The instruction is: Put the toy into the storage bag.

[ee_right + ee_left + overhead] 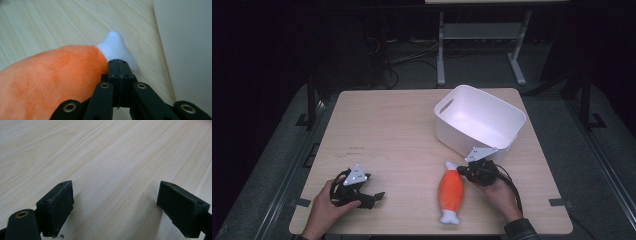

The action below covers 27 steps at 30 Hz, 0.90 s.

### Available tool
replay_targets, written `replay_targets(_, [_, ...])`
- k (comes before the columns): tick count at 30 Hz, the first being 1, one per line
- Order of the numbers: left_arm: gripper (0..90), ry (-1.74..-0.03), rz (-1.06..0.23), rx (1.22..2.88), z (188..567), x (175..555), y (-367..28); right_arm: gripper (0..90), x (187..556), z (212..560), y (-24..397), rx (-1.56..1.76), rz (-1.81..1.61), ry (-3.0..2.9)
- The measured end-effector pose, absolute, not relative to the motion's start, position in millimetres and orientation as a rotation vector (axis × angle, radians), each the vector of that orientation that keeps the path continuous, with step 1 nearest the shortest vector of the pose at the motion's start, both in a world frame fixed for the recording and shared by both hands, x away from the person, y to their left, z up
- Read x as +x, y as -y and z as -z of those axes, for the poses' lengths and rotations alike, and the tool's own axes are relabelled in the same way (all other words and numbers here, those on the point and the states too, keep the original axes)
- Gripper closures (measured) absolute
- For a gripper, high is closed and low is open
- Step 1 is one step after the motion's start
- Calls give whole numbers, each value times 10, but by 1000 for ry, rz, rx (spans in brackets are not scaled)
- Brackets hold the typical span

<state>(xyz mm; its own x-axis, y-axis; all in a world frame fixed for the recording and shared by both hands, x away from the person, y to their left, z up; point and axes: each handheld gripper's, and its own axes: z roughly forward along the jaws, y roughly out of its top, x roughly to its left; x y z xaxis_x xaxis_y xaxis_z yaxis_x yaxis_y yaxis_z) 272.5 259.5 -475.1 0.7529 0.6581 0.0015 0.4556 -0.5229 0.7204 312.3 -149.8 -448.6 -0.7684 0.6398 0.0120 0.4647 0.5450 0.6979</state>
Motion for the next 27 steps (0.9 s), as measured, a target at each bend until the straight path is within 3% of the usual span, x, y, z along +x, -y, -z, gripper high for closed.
replay_targets(27, [129,-829,-358,2216,4751,2727,-2596,896,3330,4412,1033,793,-1079,-2616])
